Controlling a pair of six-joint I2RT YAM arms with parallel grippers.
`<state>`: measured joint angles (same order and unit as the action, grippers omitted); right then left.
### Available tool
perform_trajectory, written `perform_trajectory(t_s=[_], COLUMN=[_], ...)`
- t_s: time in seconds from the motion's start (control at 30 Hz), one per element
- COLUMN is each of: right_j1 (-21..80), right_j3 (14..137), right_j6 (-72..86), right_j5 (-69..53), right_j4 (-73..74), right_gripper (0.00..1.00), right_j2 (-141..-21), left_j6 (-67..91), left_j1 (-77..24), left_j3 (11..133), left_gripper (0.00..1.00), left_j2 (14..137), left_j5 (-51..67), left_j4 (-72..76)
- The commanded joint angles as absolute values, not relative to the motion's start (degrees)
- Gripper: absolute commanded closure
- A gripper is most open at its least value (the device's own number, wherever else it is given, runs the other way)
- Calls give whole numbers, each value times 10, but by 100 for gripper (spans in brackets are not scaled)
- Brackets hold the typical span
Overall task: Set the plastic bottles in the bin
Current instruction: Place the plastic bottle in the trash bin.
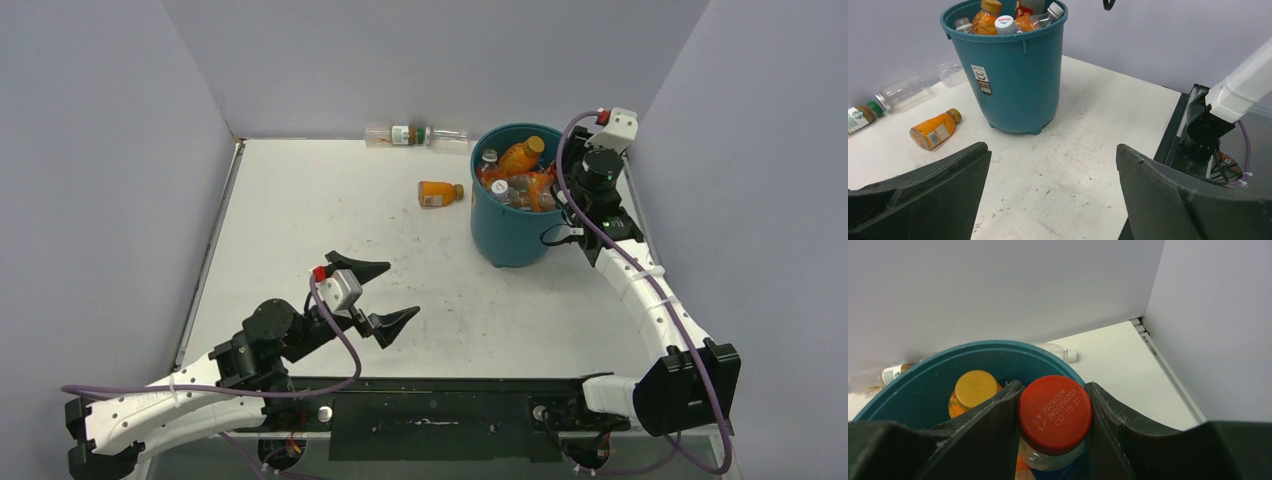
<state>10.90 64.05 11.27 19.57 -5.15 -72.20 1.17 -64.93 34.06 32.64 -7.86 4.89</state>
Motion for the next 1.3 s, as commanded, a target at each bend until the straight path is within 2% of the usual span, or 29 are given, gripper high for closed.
perform_trajectory(t_s=[0.0,0.23,0.3,0.4,0.43,0.5,0.8,0.93,1.1,1.2,1.27], right_j1=[106,106,106,106,106,107,106,103,78,64,61], right_j3=[628,601,603,606,609,628,750,762,719,650,591], right_j6=[138,160,167,185,190,203,245,263,284,324,349], right_j5=[163,148,135,126,122,119,98,140,179,133,95], right_j4=[-65,-41,-29,-17,-15,-3,123,173,218,204,172], right_gripper=[95,93,76,40,32,24,12,10,9,10,10], right_j2=[-739,-756,-764,-760,-756,-748,-715,-676,-619,-565,-516], left_j6=[8,8,9,9,9,11,33,67,100,141,194], left_j1=[-652,-652,-652,-653,-652,-653,-652,-649,-620,-582,-529], left_j3=[345,347,349,349,350,349,349,359,408,428,446], left_gripper=[4,4,4,4,4,4,4,4,4,4,4], left_j2=[328,343,346,348,349,350,354,360,381,397,430], left_j5=[-72,-70,-68,-66,-67,-67,-99,-191,-257,-285,-264], left_j4=[64,62,61,60,59,60,73,81,42,34,24])
